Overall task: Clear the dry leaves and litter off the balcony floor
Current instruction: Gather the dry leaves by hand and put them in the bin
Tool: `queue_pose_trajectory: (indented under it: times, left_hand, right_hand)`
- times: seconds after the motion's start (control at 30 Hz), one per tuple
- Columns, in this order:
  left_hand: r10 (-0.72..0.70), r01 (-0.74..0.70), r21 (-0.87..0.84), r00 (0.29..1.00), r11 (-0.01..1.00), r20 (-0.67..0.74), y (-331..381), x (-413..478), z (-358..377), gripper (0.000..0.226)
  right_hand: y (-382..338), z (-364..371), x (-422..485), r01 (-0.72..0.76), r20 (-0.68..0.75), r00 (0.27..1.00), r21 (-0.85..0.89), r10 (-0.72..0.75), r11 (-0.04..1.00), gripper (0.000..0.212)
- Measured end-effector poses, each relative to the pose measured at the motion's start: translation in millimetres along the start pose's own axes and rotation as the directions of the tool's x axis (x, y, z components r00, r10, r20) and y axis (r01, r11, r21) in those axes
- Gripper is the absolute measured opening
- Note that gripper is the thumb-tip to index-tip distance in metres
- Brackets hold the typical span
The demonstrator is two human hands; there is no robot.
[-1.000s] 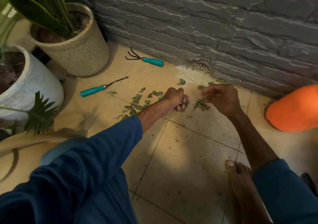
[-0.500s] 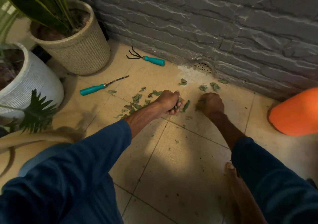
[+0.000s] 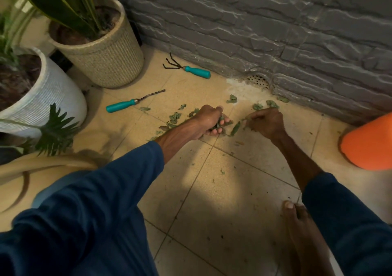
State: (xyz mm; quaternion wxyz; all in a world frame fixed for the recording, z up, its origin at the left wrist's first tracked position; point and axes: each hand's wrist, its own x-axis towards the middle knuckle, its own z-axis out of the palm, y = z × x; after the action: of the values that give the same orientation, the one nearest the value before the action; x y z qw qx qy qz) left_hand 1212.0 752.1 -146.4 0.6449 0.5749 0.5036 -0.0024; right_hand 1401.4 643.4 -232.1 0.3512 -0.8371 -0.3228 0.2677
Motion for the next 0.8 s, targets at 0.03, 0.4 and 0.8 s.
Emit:
queue_pose_trajectory:
  times: [0.03, 0.4, 0.8]
  left_hand:
    - [-0.003, 0.003, -0.003, 1.000, 1.000, -0.007, 1, 0, -2, 0.044]
    - [-0.007, 0.007, -0.028, 1.000, 1.000, -0.018, -2, 1, -15, 0.046]
    - [-0.024, 0.022, -0.049, 0.999, 0.999, -0.032, -3, -3, -24, 0.046]
  right_hand:
    - [-3, 1, -1, 0.030, 0.038, 0.999, 0.015, -0.031, 0.999, 0.023]
    - [0, 35, -14, 0.404, 0.308, 0.896, -0.274, -0.319, 0.873, 0.019]
    - [10, 33, -12, 0.355, 0.355, 0.920, -0.585, -0.163, 0.729, 0.033]
